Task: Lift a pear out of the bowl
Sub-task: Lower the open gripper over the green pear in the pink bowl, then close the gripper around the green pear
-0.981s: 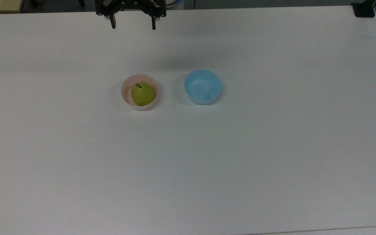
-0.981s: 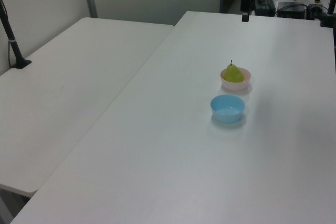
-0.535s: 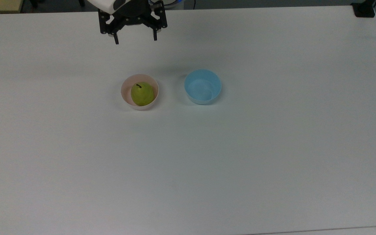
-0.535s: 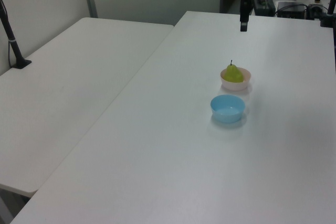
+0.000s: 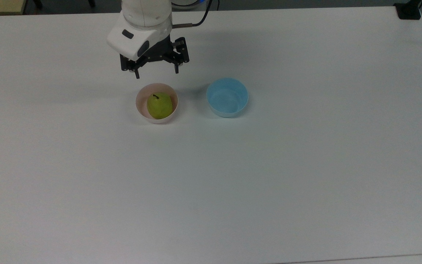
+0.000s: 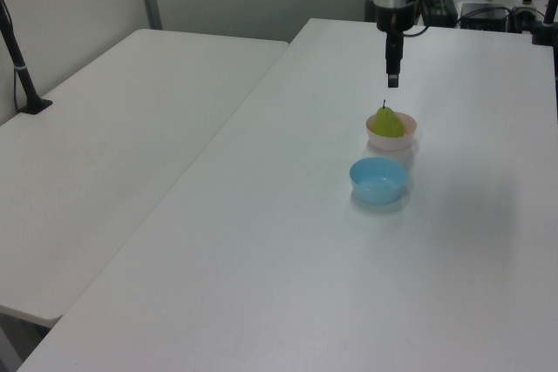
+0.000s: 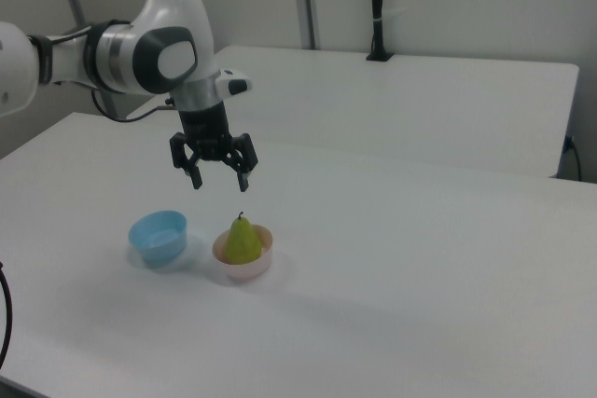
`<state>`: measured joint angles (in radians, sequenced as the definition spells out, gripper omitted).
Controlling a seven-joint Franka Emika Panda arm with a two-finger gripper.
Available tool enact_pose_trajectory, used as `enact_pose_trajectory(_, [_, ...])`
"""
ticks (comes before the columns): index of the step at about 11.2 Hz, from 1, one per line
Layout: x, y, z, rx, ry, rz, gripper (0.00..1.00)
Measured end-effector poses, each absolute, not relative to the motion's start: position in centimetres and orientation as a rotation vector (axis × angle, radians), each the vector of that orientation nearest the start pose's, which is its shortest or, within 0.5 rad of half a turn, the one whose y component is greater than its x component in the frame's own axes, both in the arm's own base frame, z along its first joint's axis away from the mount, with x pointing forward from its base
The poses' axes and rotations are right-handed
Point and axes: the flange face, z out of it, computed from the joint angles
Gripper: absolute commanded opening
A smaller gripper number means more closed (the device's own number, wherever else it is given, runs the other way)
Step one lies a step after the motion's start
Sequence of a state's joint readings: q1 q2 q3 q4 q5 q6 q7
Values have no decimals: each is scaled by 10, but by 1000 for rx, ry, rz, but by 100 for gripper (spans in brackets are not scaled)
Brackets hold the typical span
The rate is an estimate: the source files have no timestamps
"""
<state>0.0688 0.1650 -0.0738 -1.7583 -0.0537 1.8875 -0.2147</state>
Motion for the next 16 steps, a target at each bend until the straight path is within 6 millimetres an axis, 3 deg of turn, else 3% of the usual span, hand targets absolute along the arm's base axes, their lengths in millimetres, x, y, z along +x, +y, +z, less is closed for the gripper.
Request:
enact_pose_trajectory(9, [618, -7, 363, -3205, -431, 137, 85])
enact_pose_trajectory(14, [615, -10, 341, -3214, -449, 167, 82])
enact_pose_trajectory(16, [615, -11, 339, -3215, -450, 174, 74])
